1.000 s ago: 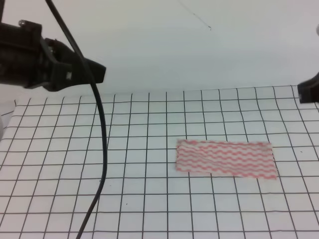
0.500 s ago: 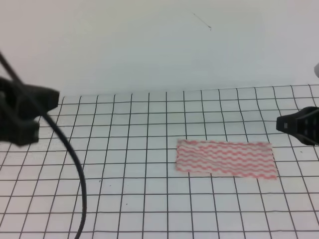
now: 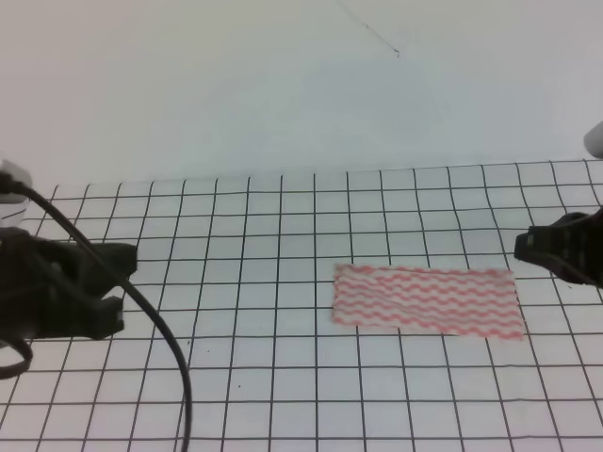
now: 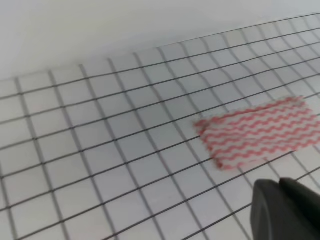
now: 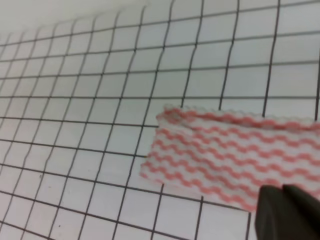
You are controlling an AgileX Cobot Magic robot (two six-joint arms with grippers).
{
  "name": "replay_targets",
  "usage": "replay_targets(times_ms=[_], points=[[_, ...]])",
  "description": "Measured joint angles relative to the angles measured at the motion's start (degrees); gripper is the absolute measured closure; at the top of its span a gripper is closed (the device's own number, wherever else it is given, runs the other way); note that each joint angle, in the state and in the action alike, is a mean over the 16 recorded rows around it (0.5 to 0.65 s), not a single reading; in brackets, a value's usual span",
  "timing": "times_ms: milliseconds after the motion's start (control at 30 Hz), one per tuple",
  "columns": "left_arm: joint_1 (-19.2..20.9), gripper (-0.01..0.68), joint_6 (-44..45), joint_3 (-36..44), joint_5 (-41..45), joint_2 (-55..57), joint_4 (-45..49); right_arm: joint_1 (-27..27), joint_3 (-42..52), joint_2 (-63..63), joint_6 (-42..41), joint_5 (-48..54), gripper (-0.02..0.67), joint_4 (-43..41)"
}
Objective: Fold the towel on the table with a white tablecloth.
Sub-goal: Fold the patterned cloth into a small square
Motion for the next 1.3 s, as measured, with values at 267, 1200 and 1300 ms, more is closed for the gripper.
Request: replay_targets(times_ms=[267,1200,1300], points=[[-1.51,0.674,5.62,0.21,0.67,1.88,-5.42,-0.04,0.00,7.14,2.01,-0.82,0.568,2.55],[-1.88,0.674,6.71,0.21,2.53,2.14,-6.03,-7.80,-0.03,18.30,7.37,5.40,0.453,-7.32],[-1.88,0.674,6.92,0.21,2.59,2.14,-6.03,-7.80,-0.05,19.42,5.86,4.80,0.444,-5.09]])
